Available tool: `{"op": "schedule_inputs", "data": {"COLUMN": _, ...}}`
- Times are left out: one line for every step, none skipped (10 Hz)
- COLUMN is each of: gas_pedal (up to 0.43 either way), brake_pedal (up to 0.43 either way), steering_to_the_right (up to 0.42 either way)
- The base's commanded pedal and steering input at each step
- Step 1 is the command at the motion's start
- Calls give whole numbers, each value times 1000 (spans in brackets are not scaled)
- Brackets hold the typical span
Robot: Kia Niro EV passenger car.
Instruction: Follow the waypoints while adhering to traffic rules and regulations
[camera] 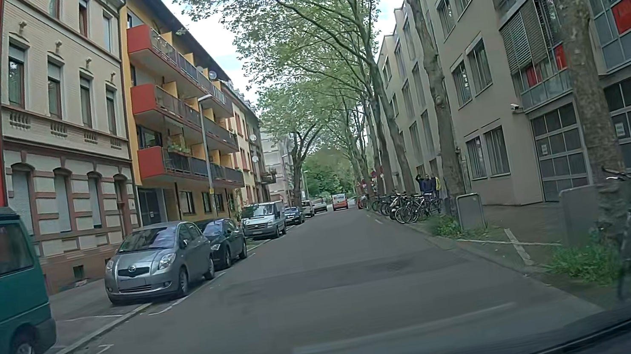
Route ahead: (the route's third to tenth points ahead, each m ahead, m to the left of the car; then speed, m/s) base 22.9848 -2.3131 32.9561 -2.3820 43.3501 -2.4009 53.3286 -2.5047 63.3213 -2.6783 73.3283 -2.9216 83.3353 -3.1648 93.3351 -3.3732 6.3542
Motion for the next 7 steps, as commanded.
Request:
{"op": "schedule_inputs", "data": {"gas_pedal": 59, "brake_pedal": 0, "steering_to_the_right": -3}}
{"op": "schedule_inputs", "data": {"gas_pedal": 59, "brake_pedal": 0, "steering_to_the_right": -4}}
{"op": "schedule_inputs", "data": {"gas_pedal": 59, "brake_pedal": 0, "steering_to_the_right": -4}}
{"op": "schedule_inputs", "data": {"gas_pedal": 59, "brake_pedal": 0, "steering_to_the_right": -4}}
{"op": "schedule_inputs", "data": {"gas_pedal": 59, "brake_pedal": 0, "steering_to_the_right": -4}}
{"op": "schedule_inputs", "data": {"gas_pedal": 59, "brake_pedal": 0, "steering_to_the_right": -4}}
{"op": "schedule_inputs", "data": {"gas_pedal": 59, "brake_pedal": 0, "steering_to_the_right": -1}}
